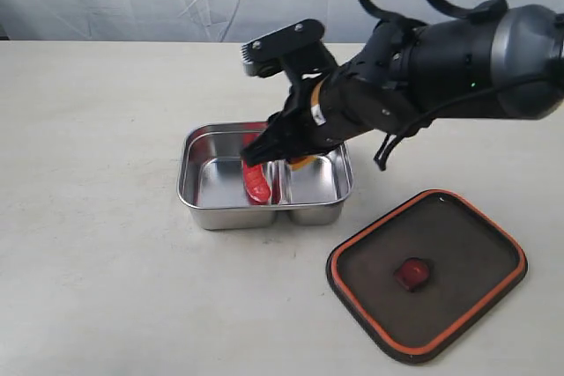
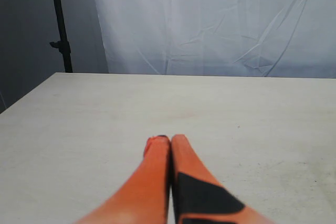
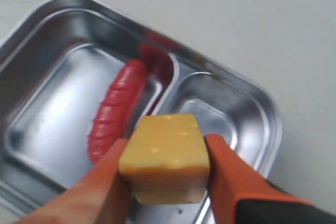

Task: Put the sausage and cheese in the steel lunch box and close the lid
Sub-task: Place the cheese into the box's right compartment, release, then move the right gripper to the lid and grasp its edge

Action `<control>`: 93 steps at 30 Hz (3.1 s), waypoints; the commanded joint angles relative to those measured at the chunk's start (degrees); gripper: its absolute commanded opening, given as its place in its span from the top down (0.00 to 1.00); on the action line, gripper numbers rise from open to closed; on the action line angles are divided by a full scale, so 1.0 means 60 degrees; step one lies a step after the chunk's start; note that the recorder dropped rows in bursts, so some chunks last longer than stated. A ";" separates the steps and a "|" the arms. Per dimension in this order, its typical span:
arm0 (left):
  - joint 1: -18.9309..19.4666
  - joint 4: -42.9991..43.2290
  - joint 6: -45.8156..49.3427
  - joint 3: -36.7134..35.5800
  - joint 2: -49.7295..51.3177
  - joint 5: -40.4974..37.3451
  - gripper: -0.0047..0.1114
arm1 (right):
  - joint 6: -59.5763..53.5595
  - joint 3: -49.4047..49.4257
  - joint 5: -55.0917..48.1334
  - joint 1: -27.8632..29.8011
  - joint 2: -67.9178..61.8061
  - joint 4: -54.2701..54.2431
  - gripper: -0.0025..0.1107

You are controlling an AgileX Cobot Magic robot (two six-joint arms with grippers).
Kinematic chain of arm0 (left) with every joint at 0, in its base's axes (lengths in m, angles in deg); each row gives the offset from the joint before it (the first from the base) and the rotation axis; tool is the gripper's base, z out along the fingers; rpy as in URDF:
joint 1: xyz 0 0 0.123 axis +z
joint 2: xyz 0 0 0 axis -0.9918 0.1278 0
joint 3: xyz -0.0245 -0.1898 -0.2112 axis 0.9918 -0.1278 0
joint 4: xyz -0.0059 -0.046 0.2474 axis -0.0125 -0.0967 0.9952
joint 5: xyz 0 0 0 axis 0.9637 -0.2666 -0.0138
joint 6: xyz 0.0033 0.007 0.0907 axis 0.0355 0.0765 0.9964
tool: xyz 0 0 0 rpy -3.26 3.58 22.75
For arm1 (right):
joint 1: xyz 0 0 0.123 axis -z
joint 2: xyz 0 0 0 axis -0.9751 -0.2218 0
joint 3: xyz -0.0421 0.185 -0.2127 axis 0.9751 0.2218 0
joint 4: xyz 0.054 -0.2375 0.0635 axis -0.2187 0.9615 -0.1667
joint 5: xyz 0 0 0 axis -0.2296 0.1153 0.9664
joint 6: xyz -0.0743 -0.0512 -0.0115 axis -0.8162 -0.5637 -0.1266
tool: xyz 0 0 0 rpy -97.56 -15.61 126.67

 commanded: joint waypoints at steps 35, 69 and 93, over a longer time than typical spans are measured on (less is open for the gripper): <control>0.0003 0.0000 -0.0034 -0.0034 -0.0036 0.0047 0.96 | -0.0025 0.1697 -0.3264 0.3974 0.1431 -0.0207 0.54; 0.0003 0.0000 -0.0034 -0.0034 -0.0036 0.0047 0.96 | 0.1557 0.4738 -0.2538 0.4426 0.1419 -0.2934 0.54; -0.0014 0.0000 -0.0034 -0.0034 -0.0036 0.0035 0.96 | 0.3471 0.4720 -0.1018 0.4426 0.1561 -0.0458 0.54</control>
